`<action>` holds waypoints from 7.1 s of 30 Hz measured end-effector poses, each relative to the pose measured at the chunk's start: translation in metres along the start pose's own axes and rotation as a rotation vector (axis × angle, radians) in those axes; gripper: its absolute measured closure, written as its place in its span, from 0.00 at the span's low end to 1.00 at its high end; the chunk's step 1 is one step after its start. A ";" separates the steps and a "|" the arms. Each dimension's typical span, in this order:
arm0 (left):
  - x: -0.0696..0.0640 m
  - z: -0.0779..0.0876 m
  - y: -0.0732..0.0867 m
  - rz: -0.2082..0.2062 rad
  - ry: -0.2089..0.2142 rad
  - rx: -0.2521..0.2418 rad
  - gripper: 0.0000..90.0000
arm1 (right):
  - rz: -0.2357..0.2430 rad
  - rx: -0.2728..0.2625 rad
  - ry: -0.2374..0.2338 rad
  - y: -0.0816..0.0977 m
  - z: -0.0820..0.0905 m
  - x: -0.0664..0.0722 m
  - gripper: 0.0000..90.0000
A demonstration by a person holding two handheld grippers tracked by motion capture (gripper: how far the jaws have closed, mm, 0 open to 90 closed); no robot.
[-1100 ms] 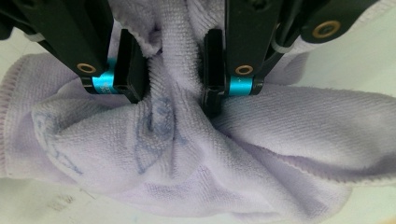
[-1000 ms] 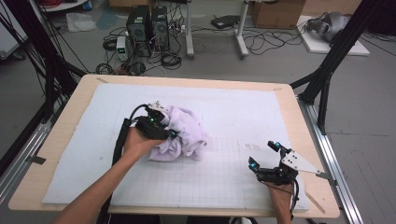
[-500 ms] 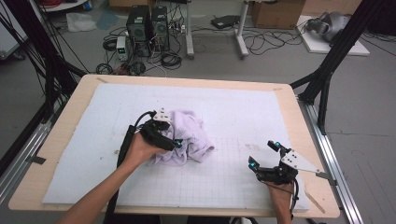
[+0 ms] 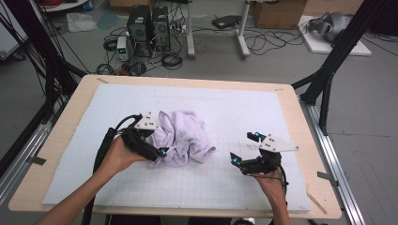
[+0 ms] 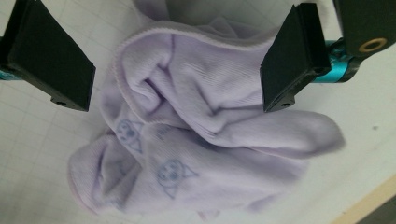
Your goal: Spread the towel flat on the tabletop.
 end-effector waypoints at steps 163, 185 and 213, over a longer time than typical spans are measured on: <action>0.022 -0.030 0.029 -0.298 0.065 0.263 0.96 | 0.346 0.785 -0.203 -0.003 -0.042 0.011 0.98; 0.131 0.016 -0.020 0.028 -0.114 0.079 0.66 | 0.211 0.390 0.103 -0.153 -0.081 -0.051 0.82; 0.082 -0.021 0.076 -0.029 0.104 0.368 0.53 | 0.406 0.789 -0.185 -0.023 -0.125 0.000 0.81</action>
Point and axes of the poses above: each handheld gripper's, and its own axes: z roughly backward along the jaws, y roughly out of its underside, x roughly to its left, the point moved 4 cm from there along -z, roughly forward along the jaws, and after that the axes turned 9 degrees about -z, right-handed, at the moved point
